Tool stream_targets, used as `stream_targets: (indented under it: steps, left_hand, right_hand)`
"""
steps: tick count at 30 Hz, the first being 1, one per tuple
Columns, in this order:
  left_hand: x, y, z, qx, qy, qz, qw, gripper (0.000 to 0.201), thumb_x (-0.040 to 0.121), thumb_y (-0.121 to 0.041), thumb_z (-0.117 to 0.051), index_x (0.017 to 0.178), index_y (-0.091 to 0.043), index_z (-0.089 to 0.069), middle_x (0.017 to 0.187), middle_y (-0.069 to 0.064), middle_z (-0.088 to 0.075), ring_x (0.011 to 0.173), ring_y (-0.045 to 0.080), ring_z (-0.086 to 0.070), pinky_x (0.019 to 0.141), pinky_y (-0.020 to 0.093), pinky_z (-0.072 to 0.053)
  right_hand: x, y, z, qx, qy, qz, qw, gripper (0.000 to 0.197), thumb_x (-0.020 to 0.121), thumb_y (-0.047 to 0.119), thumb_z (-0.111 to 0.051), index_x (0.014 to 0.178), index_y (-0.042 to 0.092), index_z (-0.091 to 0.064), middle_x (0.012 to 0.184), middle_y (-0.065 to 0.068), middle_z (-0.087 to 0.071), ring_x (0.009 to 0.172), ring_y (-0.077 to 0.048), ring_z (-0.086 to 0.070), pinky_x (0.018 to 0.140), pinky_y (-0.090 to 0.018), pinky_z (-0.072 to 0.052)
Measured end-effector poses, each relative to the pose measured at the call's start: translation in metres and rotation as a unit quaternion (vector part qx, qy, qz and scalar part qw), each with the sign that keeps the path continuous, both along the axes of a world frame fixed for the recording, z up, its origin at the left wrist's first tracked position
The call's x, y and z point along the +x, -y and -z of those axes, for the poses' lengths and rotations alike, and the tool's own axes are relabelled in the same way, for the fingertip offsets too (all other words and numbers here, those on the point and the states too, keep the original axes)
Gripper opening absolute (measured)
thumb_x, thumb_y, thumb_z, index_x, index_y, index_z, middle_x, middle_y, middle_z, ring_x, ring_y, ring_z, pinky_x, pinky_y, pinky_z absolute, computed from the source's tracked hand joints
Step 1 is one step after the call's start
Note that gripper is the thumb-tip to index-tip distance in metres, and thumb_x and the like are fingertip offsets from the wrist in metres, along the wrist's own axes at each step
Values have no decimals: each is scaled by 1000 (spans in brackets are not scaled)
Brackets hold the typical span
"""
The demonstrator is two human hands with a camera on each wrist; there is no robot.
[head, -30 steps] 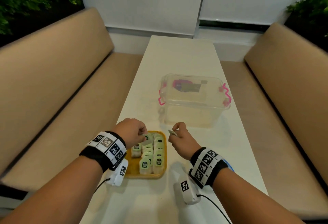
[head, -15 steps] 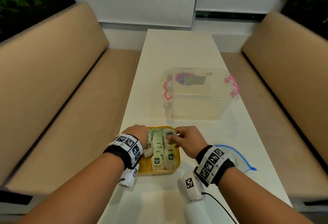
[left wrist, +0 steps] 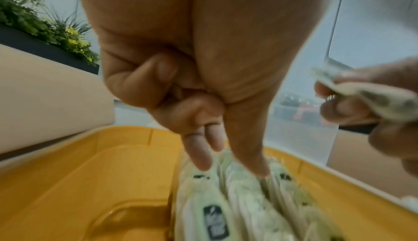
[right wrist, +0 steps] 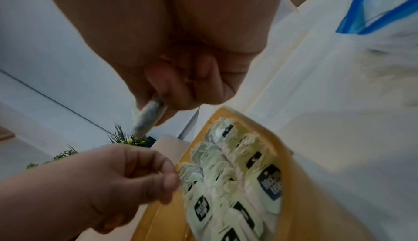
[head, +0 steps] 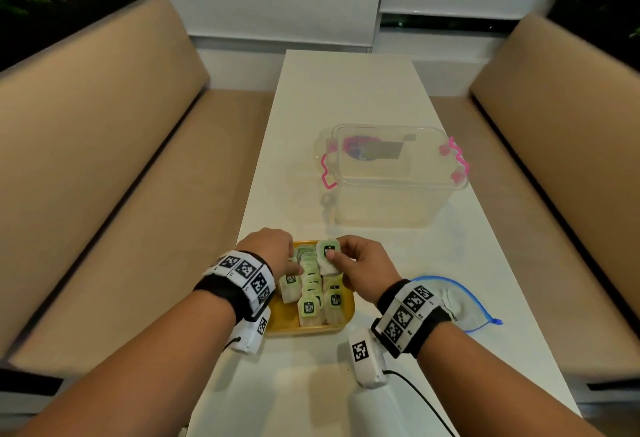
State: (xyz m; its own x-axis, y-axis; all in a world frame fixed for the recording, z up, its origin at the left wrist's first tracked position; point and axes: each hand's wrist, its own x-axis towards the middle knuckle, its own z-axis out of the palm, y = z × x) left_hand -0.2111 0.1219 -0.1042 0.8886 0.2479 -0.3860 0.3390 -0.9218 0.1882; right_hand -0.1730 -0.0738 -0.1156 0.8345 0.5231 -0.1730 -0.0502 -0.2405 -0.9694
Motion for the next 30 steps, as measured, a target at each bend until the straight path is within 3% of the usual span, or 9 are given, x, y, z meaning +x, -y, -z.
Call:
stream_targets:
  steps: [4,7,10,15,18,21,24,28,30]
  left_hand:
    - [-19,3,-19,-239,97,23,966,33,71,-36,-86,97,-32,-67,85,-16,-69,66,-9,-56,62,10,-39]
    - [-26,6,-17,-285,123,17,950,27,73,-32,-85,95,-32,-70,67,-25,-64,53,-4,-51,55,9,-36]
    - [-27,3,-11,-237,153,16,959,18,78,-41,-79,85,-26,-72,75,-11,-67,68,7,-60,63,23,-46]
    - [-29,-1,-7,-171,109,1,979,19,79,-41,-77,78,-23,-70,75,-6,-67,71,14,-62,68,31,-51]
    - [-28,-7,1,-90,45,-12,995,20,79,-40,-77,77,-22,-69,76,-5,-67,73,16,-63,70,32,-54]
    - [-25,-5,11,-37,-37,-9,999,27,80,-37,-77,69,-17,-61,71,-2,-61,69,18,-58,64,28,-48]
    - [-19,2,23,-5,-91,1,996,28,77,-41,-78,79,-15,-68,77,-1,-67,75,18,-65,73,31,-56]
    - [8,-16,87,20,-124,-32,992,72,49,-75,-68,97,-22,-70,82,0,-70,75,23,-67,72,38,-57]
    - [6,-8,72,31,-130,-34,990,82,50,-77,-67,100,-12,-65,84,3,-70,81,25,-69,72,32,-54]
  right_hand:
    - [3,-6,1,2,12,12,1000,7,90,14,-68,84,11,-65,70,0,-64,43,-13,-49,47,-27,-43]
    - [3,-9,3,-38,57,3,998,13,87,22,-72,75,26,-67,71,3,-67,54,-13,-59,60,-33,-51]
    - [0,-13,3,-46,75,-9,996,9,85,23,-73,77,25,-70,80,-4,-71,72,-23,-67,73,-40,-57]
    - [-4,-18,0,-70,99,-21,992,5,87,24,-72,86,19,-70,80,5,-66,64,-3,-56,67,-23,-48]
    - [1,-15,4,-119,126,17,985,6,88,25,-68,94,22,-66,81,9,-60,64,-5,-53,67,-23,-44]
    - [7,-8,9,-200,147,39,968,19,89,26,-66,106,23,-60,93,3,-59,79,-15,-58,71,-26,-43]
    - [9,-1,12,-285,127,24,950,41,88,28,-65,126,22,-49,109,-2,-55,89,-16,-55,77,-26,-43]
    - [5,1,17,-318,70,-24,945,50,92,20,-56,138,20,-38,90,6,-56,88,-19,-62,80,-35,-54]
    - [3,2,17,-313,56,-32,948,49,94,20,-52,140,22,-38,91,7,-55,91,-22,-64,84,-40,-56]
